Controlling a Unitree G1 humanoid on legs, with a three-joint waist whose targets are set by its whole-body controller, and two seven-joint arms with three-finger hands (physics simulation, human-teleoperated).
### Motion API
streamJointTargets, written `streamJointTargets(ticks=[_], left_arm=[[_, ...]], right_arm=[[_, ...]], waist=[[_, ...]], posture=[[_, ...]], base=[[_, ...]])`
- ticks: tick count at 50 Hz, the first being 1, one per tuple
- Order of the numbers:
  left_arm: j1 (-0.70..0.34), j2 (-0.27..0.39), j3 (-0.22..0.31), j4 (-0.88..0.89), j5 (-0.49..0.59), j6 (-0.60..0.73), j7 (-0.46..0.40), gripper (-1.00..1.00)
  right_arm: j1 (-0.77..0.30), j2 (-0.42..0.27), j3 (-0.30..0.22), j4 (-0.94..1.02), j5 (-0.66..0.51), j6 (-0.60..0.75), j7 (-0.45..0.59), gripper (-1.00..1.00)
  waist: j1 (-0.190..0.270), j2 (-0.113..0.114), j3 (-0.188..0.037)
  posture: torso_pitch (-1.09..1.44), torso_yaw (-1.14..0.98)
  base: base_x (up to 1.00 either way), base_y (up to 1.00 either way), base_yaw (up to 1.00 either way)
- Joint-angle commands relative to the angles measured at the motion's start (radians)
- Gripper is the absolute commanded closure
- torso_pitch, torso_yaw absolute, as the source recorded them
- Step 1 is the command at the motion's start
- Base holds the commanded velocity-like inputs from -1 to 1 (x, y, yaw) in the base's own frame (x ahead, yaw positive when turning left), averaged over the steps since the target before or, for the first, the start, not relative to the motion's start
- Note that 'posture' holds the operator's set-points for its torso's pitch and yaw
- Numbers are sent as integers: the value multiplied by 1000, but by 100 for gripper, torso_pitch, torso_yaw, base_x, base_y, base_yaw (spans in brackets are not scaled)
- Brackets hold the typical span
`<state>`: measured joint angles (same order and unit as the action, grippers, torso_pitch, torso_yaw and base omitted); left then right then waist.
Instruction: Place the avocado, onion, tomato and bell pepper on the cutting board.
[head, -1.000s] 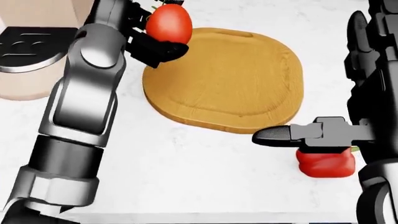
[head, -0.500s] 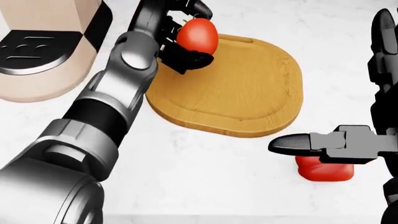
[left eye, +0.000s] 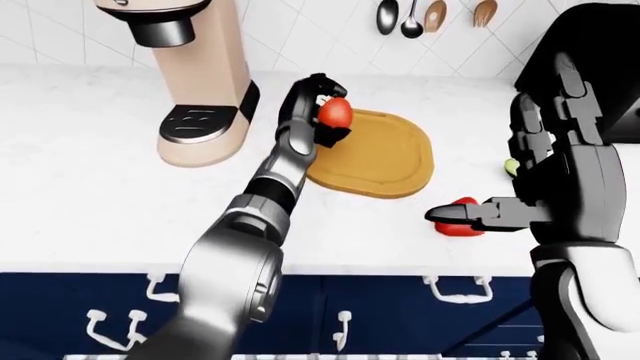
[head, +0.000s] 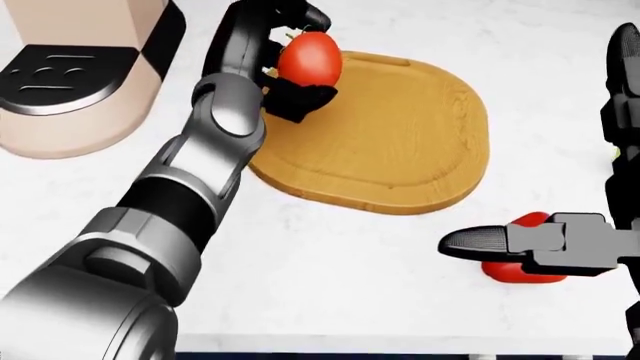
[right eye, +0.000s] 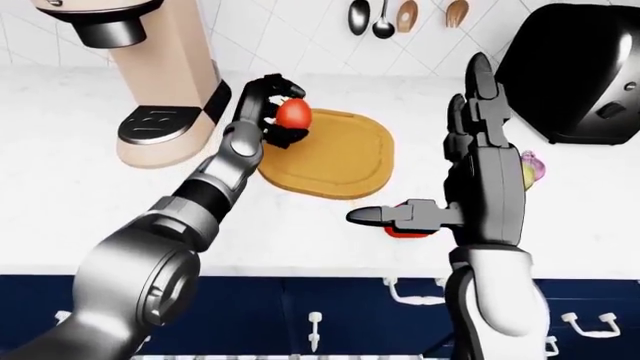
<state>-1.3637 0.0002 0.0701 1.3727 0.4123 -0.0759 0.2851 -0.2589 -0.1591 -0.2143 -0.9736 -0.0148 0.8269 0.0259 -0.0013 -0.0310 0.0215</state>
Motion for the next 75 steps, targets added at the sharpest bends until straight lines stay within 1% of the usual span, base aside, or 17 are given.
streamJointTargets(ticks=[1, 6, 10, 11, 14, 20, 22, 23, 30, 36, 43, 49, 51, 55, 62, 70, 75], left_arm=[[-44, 9, 2, -48, 7, -31, 19, -18], [-35, 3, 5, -45, 13, -32, 22, -42], [-31, -1, 4, -45, 20, -29, 22, -47], [-30, -1, 4, -44, 21, -27, 22, -62], [-31, -2, 4, -44, 24, -25, 20, -78], [-30, -2, 4, -44, 29, -22, 20, -76], [-30, -2, 5, -44, 30, -22, 20, -84], [-30, -1, 5, -44, 30, -23, 21, -100], [-47, 7, 4, -70, 7, -19, -1, -100], [-103, 28, -13, -151, -43, 31, -83, -100], [-71, 55, -33, -445, -119, 212, -222, -100], [131, 85, -52, -939, -120, 493, -333, -100], [223, 91, -55, -1117, -120, 582, -373, -100], [351, 95, -51, -1338, -121, 685, -412, -100], [497, 123, -60, -1636, -80, 848, -468, -100], [613, 119, -53, -1843, -47, 947, -510, -100], [625, 116, -54, -1845, -48, 935, -501, -100]], right_arm=[[-21, -9, -6, -31, -5, -22, -3, -100], [-24, -13, -12, -41, -5, -8, 1, -100], [-18, -14, -20, -52, -2, -2, 6, -100], [-18, -13, -22, -54, -1, -1, 7, -100], [-26, -17, -26, -58, 2, 9, 8, -100], [-29, -20, -25, -59, 4, 11, 7, -100], [-30, -21, -23, -58, 2, 10, 5, -100], [-26, -18, -26, -54, 4, 4, 6, -100], [-4, -7, -12, -33, -6, -29, 4, -100], [-13, -7, -15, -36, -11, 13, -4, -100], [-18, -40, 16, -36, -75, 76, 2, -100], [-67, -70, 21, -50, -143, 194, 58, -100], [-98, -121, 57, -71, -196, 273, 92, -100], [-92, -158, 91, -74, -318, 296, 198, -100], [-193, -185, 155, -74, -726, 339, 639, -100], [-262, -269, 147, -5, -966, 244, 1034, -100], [-297, -177, 143, 76, -1134, 77, 1174, -100]], waist=[[0, -4, -28], [1, -4, -28], [1, -5, -29], [2, -5, -29], [2, -6, -30], [2, -6, -30], [2, -6, -30], [2, -6, -30], [2, -5, -31], [2, -5, -28], [3, -5, -22], [-2, 3, -14], [-1, 4, -14], [-1, 7, -10], [-5, 10, -6], [-5, 14, -1], [-8, 22, -1]], posture=[[0, 0], [0, 0], [0, 0], [0, 0], [0, 0], [0, 0], [0, 0], [0, 0], [0, 0], [0, 0], [0, 0], [0, 0], [0, 0], [0, 0], [0, 0], [0, 0], [0, 0]], base=[[0, 0, 0], [0, 0, 0], [0, 0, 0], [0, 0, 0], [0, 0, 0], [0, 0, 0], [0, 0, 0], [0, 0, 0], [0, 0, 0], [0, 0, 0], [0, 0, 0], [0, 0, 0], [0, 0, 0], [0, 0, 0], [0, 0, 0], [0, 0, 0], [0, 0, 0]])
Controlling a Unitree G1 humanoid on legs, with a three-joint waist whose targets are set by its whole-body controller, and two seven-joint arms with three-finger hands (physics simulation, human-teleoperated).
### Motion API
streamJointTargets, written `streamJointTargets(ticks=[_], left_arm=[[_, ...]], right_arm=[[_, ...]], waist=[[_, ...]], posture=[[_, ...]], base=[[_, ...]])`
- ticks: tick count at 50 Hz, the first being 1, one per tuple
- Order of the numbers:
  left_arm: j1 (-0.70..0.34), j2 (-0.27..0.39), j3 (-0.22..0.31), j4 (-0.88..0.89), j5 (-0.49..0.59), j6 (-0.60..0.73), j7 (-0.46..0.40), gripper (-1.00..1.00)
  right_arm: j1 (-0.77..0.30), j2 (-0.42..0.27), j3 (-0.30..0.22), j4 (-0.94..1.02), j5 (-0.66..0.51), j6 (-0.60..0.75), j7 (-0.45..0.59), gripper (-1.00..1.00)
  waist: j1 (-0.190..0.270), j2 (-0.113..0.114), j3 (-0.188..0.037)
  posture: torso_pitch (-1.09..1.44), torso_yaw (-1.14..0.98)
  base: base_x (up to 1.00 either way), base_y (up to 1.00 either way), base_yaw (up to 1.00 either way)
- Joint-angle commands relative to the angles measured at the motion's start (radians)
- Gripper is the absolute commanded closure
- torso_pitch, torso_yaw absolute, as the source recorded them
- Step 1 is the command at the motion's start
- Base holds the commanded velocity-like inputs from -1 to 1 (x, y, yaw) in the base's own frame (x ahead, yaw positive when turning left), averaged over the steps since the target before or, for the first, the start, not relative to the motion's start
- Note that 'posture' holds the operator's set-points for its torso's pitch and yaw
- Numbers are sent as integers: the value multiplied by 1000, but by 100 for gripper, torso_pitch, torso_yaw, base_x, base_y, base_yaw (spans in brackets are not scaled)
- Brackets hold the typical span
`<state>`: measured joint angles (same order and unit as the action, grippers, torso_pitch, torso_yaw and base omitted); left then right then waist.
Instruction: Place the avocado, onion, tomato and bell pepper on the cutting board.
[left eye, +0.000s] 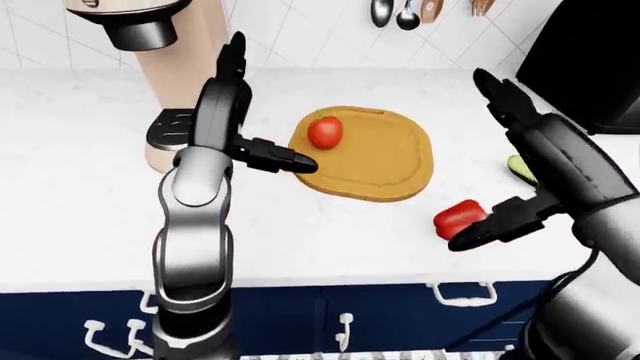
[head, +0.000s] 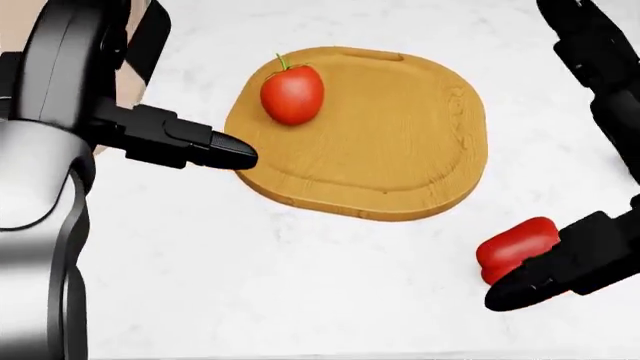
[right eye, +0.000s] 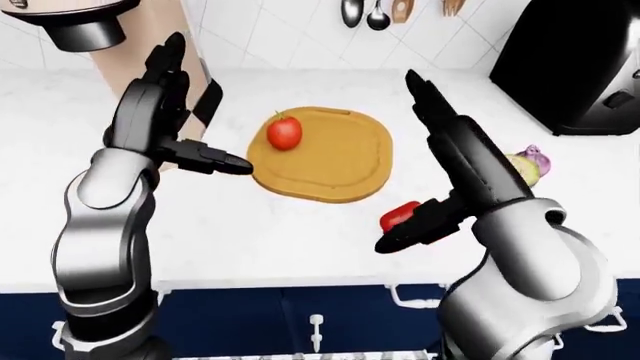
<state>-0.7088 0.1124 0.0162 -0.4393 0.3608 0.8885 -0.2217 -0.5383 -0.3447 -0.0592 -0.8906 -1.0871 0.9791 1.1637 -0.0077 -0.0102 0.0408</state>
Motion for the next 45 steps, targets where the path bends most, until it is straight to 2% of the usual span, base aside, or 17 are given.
streamJointTargets(ticks=[1, 6, 14, 16, 18, 22, 23, 25, 40, 41, 42, 45], left_arm=[[-27, 4, 1, -34, 4, -31, 6, -100], [-14, 5, 1, -37, 10, -37, 6, -100], [-10, 7, 1, -42, 21, -35, 0, -100], [-9, 8, 2, -39, 23, -38, 0, -100], [-12, 9, 1, -38, 27, -36, -2, -100], [-15, 7, 1, -32, 30, -39, -2, -100], [-15, 6, 0, -30, 31, -40, -2, -100], [-15, 6, 0, -35, 33, -37, -4, -100], [-6, 7, -4, -53, 57, -26, -19, -100], [-1, 12, -3, -62, 63, -22, -24, -100], [-1, 11, -2, -63, 64, -22, -25, -100], [2, 10, 0, -65, 67, -23, -28, -100]], right_arm=[[-18, 24, -25, 3, -82, -106, 49, -100], [29, 86, -75, 22, -115, -192, 46, -100], [121, 102, -110, 3, -114, -256, 52, -100], [141, 106, -115, 1, -106, -264, 47, -91], [168, 109, -121, -6, -95, -277, 42, -71], [194, 111, -136, -8, -77, -282, 29, -58], [203, 93, -165, -39, -62, -272, 60, -59], [218, 86, -182, -41, -37, -272, 49, -62], [223, 99, -151, 30, 12, -268, -64, -57], [232, 110, -146, 55, 31, -282, -101, -39], [234, 112, -142, 63, 34, -283, -112, -32], [240, 114, -141, 77, 49, -286, -139, -33]], waist=[[-1, 2, -21], [0, 4, -23], [-1, 5, -26], [-1, 5, -26], [-2, 4, -27], [-2, 3, -28], [-2, 3, -28], [-2, 1, -29], [-2, -1, -28], [-1, -1, -29], [-1, 0, -29], [-1, -1, -30]], posture=[[0, 0], [0, 0], [0, 0], [0, 0], [0, 0], [0, 0], [0, 0], [0, 0], [0, 0], [0, 0], [0, 0], [0, 0]], base=[[0, 0, 0], [0, 0, 0], [0, 0, 0], [0, 0, 0], [0, 0, 0], [0, 0, 0], [0, 0, 0], [0, 0, 0], [0, 0, 0], [0, 0, 0], [0, 0, 0], [0, 0, 0]])
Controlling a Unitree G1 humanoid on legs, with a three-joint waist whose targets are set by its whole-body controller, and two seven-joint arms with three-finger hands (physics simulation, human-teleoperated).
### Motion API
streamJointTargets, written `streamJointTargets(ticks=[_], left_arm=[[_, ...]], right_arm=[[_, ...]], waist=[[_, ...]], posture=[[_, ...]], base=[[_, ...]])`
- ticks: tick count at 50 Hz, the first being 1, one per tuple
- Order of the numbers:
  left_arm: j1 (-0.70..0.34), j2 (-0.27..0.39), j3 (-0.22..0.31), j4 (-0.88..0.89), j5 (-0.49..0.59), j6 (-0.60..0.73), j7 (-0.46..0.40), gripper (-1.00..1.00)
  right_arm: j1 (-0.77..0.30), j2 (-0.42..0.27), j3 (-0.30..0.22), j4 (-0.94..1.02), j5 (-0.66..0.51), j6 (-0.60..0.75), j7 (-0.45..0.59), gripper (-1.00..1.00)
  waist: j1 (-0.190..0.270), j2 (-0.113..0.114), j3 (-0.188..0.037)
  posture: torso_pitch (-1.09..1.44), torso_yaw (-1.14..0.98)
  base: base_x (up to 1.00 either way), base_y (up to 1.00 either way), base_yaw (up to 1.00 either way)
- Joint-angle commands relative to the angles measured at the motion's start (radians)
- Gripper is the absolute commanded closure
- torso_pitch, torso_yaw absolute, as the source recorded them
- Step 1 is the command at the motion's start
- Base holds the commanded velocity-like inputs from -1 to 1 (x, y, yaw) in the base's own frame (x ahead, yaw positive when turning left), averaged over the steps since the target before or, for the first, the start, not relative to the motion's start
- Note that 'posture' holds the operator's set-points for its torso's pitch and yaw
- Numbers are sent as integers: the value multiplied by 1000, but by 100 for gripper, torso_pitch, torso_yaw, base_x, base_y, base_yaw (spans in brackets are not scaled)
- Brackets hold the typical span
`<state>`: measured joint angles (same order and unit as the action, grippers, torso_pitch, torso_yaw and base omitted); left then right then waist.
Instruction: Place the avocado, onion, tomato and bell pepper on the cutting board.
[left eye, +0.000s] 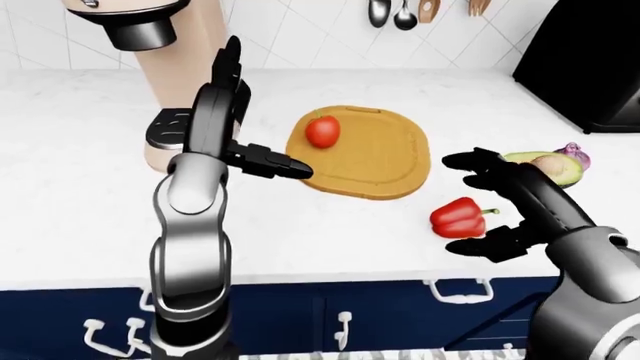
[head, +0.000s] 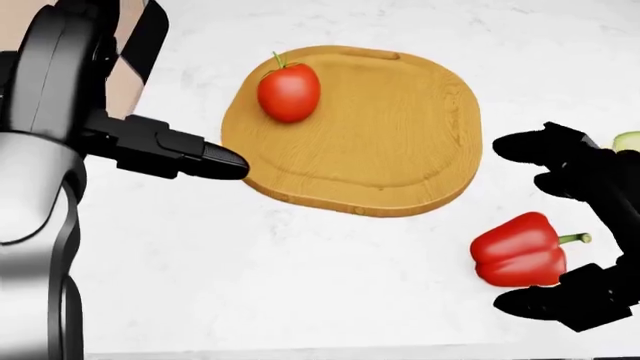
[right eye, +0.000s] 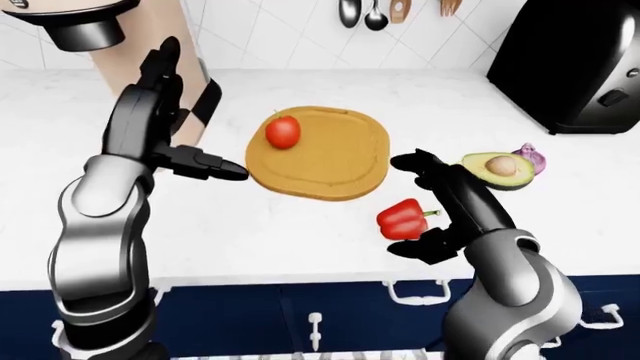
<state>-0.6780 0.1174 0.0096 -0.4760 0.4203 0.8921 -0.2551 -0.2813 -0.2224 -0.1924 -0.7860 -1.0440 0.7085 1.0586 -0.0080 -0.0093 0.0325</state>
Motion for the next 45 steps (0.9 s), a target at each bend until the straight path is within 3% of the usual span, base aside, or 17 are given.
streamJointTargets(ticks=[1, 15, 21, 29, 40, 45], left_arm=[[-28, 5, 6, -32, 9, -24, 4, -100], [-31, 9, 9, -31, 22, -24, -3, -100], [-41, 13, 8, -33, 27, -15, -11, -100], [-40, 14, 8, -40, 37, -12, -18, -100], [-21, 13, 13, -52, 39, -15, -20, -100], [-19, 16, 13, -52, 39, -16, -19, -100]], right_arm=[[-14, -8, -5, -24, 9, -14, -39, -33], [7, -18, -11, -12, 35, -16, -66, -18], [5, -19, -11, -19, 34, -12, -55, -1], [-14, 12, 41, 40, 15, -32, -109, 16], [-142, -4, 67, 20, -46, 14, -21, 40], [-249, -2, 93, 44, -90, 39, 17, 50]], waist=[[-1, -2, -22], [3, -5, -23], [3, -6, -23], [1, -5, -23], [2, 0, -21], [1, 2, -21]], posture=[[0, 0], [0, 0], [0, 0], [0, 0], [0, 0], [0, 0]], base=[[0, 0, 0], [0, 0, 0], [0, 0, 0], [0, 0, 0], [0, 0, 0], [0, 0, 0]])
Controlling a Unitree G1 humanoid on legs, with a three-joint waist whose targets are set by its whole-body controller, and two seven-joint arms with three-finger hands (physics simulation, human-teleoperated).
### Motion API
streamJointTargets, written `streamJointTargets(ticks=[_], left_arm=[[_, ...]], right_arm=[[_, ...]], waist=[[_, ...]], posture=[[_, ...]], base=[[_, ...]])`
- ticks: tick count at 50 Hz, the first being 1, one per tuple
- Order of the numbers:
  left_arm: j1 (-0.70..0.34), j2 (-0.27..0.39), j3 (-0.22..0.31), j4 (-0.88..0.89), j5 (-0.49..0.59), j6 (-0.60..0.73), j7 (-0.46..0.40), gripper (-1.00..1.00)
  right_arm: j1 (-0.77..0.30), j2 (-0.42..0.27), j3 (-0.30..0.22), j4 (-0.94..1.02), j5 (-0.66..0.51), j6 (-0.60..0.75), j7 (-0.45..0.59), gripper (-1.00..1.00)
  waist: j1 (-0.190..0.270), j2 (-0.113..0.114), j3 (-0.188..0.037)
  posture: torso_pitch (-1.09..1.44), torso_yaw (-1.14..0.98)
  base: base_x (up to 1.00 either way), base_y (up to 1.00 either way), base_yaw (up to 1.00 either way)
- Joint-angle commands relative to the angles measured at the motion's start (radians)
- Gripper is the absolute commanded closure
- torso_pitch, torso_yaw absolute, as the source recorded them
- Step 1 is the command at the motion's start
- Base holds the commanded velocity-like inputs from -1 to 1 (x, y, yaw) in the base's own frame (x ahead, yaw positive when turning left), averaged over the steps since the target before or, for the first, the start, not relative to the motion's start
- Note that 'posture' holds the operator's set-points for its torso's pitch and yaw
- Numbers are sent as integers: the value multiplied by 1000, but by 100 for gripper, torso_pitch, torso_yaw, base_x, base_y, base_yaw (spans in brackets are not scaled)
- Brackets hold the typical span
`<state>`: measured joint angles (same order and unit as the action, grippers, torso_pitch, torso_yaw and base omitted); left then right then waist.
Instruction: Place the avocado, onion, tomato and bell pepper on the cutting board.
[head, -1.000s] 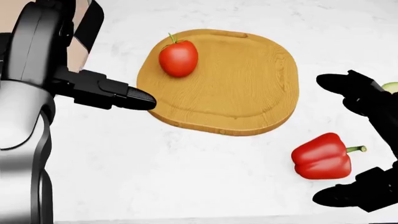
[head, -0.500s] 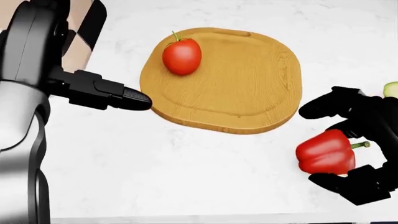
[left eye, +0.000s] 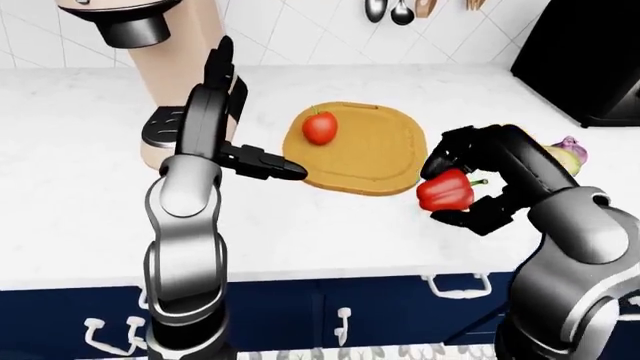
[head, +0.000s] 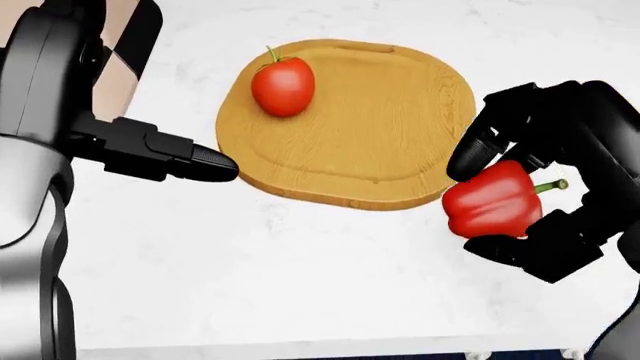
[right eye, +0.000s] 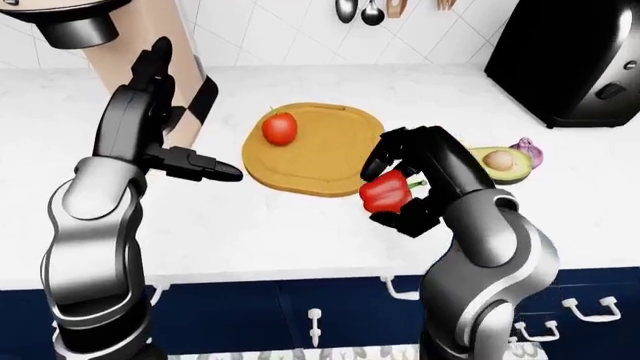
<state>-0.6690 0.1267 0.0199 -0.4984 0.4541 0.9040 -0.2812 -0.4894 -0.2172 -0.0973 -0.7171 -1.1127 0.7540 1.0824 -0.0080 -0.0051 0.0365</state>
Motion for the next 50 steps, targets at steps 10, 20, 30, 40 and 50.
streamJointTargets(ticks=[10, 20, 30, 40, 50], left_arm=[[-23, 6, 7, -26, 4, -35, 13, -100], [-36, 17, 7, -38, 18, -17, 6, -100], [-22, 25, 15, -62, 21, -10, -2, -100], [-9, 24, 17, -64, 24, -16, -1, -100], [-3, 29, 24, -70, 20, -13, 5, -100]], right_arm=[[-287, 60, 62, 186, 4, -15, -92, 55], [-385, 136, 118, 406, 153, -39, -311, 56], [-431, 223, 167, 593, 237, -106, -479, 60], [-406, 253, 185, 617, 257, -119, -528, 59], [-396, 256, 189, 631, 262, -119, -545, 59]], waist=[[-2, 7, -23], [0, 11, -25], [0, 17, -25], [3, 16, -24], [3, 16, -22]], posture=[[0, 0], [0, 0], [0, 0], [0, 0], [0, 0]], base=[[0, 0, 0], [0, 0, 0], [0, 0, 0], [0, 0, 0], [0, 0, 0]])
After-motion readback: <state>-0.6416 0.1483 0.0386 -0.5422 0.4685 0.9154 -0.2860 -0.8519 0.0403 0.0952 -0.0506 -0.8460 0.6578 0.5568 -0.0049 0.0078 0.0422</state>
